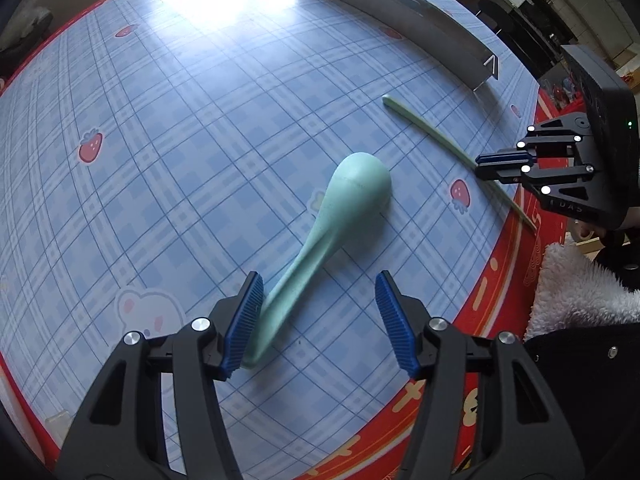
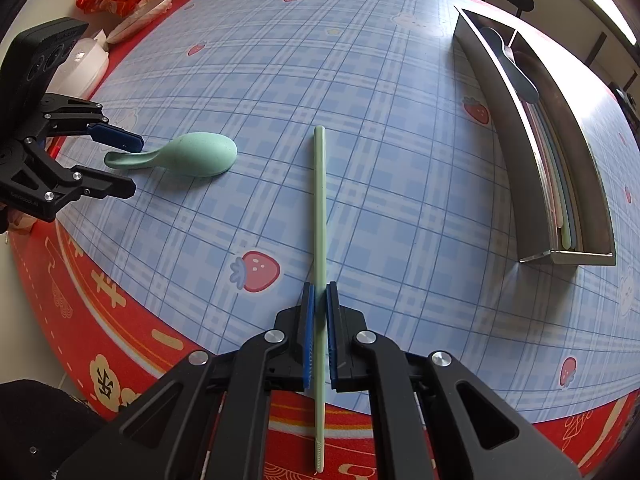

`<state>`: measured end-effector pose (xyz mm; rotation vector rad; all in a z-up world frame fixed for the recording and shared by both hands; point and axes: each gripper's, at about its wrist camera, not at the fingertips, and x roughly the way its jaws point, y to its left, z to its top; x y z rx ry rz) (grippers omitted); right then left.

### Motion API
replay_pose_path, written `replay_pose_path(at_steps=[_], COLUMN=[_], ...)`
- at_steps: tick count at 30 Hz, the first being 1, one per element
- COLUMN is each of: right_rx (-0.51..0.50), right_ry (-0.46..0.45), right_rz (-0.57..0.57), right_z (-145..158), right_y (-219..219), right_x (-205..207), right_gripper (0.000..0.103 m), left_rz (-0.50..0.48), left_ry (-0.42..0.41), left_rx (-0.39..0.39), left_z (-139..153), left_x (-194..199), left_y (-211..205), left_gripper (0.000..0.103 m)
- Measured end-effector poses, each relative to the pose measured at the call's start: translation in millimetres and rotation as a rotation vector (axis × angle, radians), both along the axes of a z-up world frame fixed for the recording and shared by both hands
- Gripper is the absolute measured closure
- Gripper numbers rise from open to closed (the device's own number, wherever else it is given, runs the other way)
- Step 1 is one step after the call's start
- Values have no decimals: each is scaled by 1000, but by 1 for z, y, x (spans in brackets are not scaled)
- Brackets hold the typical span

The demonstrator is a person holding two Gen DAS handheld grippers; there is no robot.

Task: Organize utensils
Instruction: 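Grasp the green spoon handle with the left tool while the right tool grasps the green chopstick, then lift the green spoon with the left tool while the right tool lifts the green chopstick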

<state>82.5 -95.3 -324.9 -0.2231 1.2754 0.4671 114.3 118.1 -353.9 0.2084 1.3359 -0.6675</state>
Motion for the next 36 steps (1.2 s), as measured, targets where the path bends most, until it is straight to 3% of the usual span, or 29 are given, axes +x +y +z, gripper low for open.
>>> replay_pose_path(at_steps=[5, 15, 36], right_rx=[1, 4, 23], right_ry=[0, 0, 3], right_rz=[0, 3, 4], right_z=[0, -1, -1], right_y=[0, 0, -3], right_x=[0, -1, 0], right_gripper=[97, 97, 97], left_rz=[13, 55, 50], left_ry=[46, 42, 15], left_rx=[-40, -121, -173], left_z=[-2, -4, -2], left_x=[1, 8, -29], left_y=[-8, -25, -44], left_gripper=[75, 72, 89])
